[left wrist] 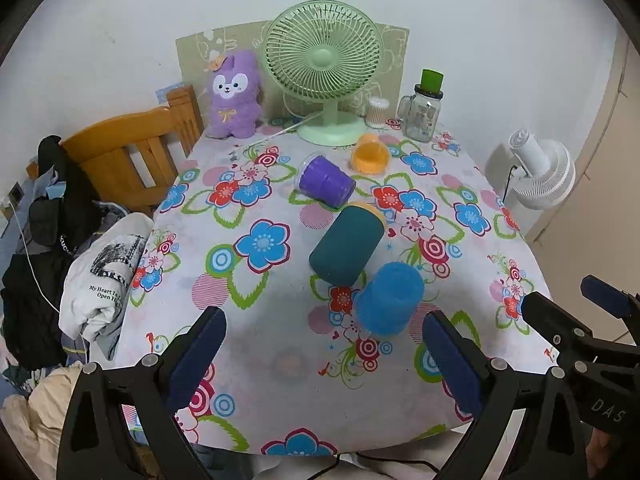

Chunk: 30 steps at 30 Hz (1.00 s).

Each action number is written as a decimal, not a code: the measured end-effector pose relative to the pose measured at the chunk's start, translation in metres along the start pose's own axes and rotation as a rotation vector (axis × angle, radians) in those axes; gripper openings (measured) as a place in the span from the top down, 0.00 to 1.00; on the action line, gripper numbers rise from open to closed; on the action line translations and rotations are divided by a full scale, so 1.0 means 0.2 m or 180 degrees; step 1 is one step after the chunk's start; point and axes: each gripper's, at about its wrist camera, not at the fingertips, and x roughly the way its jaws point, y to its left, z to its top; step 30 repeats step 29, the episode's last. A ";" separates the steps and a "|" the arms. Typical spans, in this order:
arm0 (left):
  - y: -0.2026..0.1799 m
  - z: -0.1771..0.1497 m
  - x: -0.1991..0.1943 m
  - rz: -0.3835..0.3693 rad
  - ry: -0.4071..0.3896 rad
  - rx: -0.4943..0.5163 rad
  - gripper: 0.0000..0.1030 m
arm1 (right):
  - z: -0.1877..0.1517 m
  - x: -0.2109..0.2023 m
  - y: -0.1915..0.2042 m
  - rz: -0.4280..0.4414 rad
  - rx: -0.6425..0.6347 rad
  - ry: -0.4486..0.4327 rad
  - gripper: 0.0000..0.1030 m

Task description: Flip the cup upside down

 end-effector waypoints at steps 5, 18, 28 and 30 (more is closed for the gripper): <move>0.00 0.00 -0.01 0.0033 -0.0026 0.0026 0.03 | 0.00 0.00 0.00 -0.0014 0.0007 -0.0007 0.08; -0.01 0.01 -0.01 0.0046 -0.0033 0.0043 0.03 | 0.00 0.00 -0.01 -0.0018 0.0042 0.0003 0.08; -0.01 0.01 0.00 0.0045 -0.0032 0.0048 0.03 | 0.01 0.01 -0.01 -0.0019 0.0046 0.0008 0.08; -0.01 0.01 0.00 0.0045 -0.0030 0.0050 0.03 | 0.01 0.01 -0.01 -0.0018 0.0048 0.0009 0.08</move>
